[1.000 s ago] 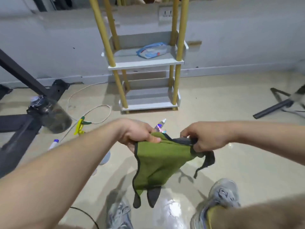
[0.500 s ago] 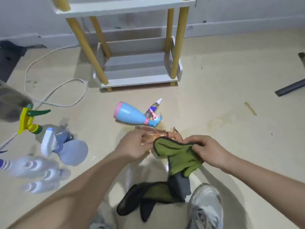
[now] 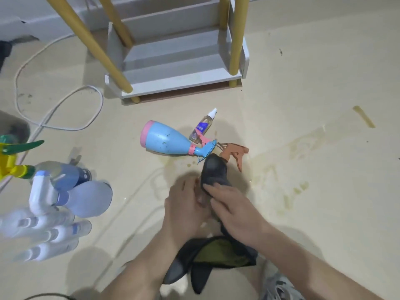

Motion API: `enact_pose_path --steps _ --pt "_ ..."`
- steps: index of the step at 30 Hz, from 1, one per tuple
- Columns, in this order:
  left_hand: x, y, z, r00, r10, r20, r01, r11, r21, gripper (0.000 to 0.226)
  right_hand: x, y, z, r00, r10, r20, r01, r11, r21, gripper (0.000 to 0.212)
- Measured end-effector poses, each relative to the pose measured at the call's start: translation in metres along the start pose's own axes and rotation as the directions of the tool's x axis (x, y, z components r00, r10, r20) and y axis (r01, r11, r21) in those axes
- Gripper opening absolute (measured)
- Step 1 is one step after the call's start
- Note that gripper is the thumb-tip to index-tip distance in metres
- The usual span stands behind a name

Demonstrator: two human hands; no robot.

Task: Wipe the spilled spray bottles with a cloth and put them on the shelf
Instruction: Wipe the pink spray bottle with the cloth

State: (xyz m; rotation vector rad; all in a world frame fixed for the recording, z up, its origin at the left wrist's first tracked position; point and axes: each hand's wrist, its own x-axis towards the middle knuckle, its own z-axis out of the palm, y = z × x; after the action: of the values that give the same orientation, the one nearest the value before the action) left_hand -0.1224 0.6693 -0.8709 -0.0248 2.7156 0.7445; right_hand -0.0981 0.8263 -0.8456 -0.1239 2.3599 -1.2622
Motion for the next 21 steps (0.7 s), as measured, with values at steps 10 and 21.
enact_pose_path --steps 10,21 --pt "-0.003 0.002 0.002 0.989 -0.143 0.039 0.148 0.969 -0.199 0.058 0.042 0.015 0.015 0.999 -0.011 -0.051 0.005 0.993 -0.117 0.048" --pt "-0.019 0.026 0.023 0.966 -0.243 0.091 0.243 0.970 0.006 0.065 0.022 0.032 0.010 0.976 -0.083 -0.199 0.054 0.988 -0.148 0.049"
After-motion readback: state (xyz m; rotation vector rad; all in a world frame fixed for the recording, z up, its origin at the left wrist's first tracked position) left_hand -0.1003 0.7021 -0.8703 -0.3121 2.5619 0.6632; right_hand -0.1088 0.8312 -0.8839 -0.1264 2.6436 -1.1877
